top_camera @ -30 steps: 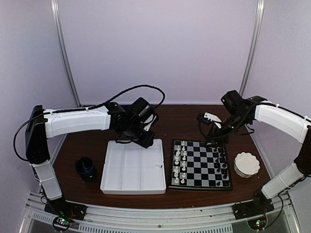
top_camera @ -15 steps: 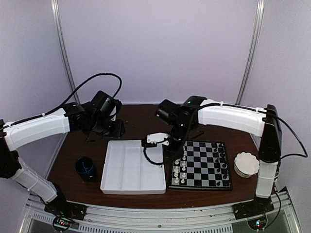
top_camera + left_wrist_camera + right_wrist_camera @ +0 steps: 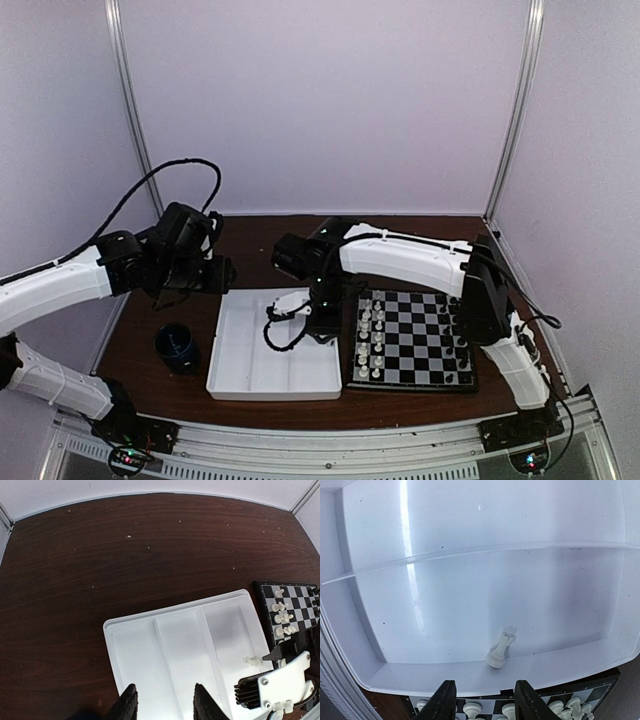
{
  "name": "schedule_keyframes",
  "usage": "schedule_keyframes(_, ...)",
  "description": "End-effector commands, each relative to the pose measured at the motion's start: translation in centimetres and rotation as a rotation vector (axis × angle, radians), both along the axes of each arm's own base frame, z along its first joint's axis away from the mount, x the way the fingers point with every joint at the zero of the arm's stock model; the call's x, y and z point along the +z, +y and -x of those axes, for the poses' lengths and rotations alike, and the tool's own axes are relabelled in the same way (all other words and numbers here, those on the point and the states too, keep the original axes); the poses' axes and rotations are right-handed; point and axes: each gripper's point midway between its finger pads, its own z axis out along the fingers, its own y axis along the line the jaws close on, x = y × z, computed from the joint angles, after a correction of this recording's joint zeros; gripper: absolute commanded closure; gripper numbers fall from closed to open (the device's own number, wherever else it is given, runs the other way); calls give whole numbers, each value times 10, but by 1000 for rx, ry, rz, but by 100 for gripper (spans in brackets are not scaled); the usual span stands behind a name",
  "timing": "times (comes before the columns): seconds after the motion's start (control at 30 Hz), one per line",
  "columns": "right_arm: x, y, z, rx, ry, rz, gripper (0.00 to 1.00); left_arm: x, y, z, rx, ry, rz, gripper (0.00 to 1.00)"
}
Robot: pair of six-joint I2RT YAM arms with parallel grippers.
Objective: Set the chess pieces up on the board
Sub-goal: Pick up the rook from the storage box.
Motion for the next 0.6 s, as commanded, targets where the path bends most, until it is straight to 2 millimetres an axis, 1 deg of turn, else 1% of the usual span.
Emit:
schedule_keyframes(0.0, -9, -15, -10, -43, -47, 113, 57, 9, -1, -6, 19, -46, 47, 61)
schedule_keyframes(0.17, -23, -18, -10, -43, -36, 148, 59, 6, -4, -5, 4, -37, 53, 61)
schedule_keyframes(0.43, -37, -18, -9, -32, -30, 183, 65, 5, -4, -2, 1, -35, 73, 61)
schedule_keyframes(0.53, -43, -20, -7, -31, -31, 205, 65, 5, -4, -1, 1, -34, 76, 61)
schedule_keyframes(0.57, -45, -22, -10, -30, -50, 222, 65, 4, -4, -1, 1, -34, 76, 61)
